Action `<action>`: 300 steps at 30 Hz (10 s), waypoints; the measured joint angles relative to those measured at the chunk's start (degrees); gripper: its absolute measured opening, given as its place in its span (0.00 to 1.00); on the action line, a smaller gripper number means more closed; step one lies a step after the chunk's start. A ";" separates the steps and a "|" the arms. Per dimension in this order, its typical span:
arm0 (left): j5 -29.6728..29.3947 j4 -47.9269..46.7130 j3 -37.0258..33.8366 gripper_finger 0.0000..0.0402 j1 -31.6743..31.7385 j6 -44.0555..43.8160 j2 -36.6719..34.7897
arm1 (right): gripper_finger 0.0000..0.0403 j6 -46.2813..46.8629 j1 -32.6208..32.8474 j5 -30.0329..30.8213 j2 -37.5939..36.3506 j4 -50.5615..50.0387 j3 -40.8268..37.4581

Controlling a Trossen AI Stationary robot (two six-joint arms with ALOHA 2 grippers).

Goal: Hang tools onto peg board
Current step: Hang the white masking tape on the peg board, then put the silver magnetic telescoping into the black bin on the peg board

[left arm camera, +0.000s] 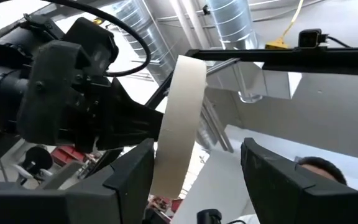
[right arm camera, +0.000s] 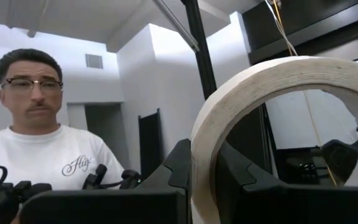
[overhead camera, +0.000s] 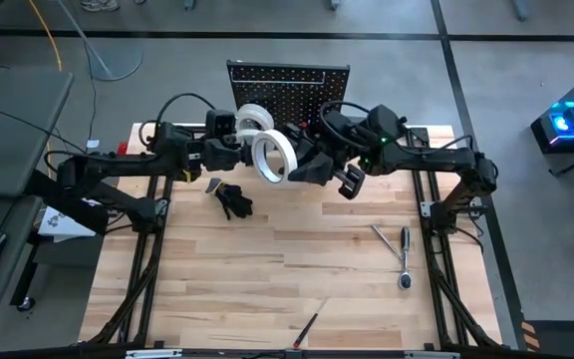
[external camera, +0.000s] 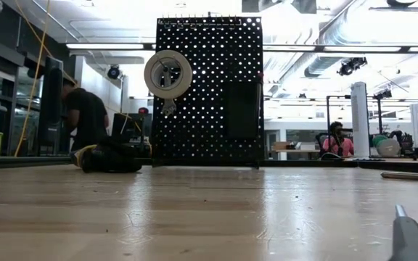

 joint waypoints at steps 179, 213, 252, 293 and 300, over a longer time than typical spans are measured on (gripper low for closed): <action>-16.85 -85.21 -0.01 0.50 1.18 53.70 -16.45 | 0.08 14.56 8.11 38.08 -3.02 -88.07 -55.25; -21.78 -81.58 0.00 0.50 2.10 53.87 -22.86 | 0.07 34.67 13.25 39.30 -13.42 -84.27 -42.17; -23.28 -81.74 0.00 0.50 2.14 55.39 -22.75 | 0.04 58.38 19.47 36.96 3.85 -81.69 -46.01; -23.95 -79.78 0.00 0.50 4.11 55.23 -22.75 | 0.39 29.11 9.91 51.12 -0.75 -71.77 -38.10; -24.22 -79.79 0.00 0.50 4.11 55.25 -22.75 | 0.56 22.58 5.39 50.81 2.74 -68.54 -38.10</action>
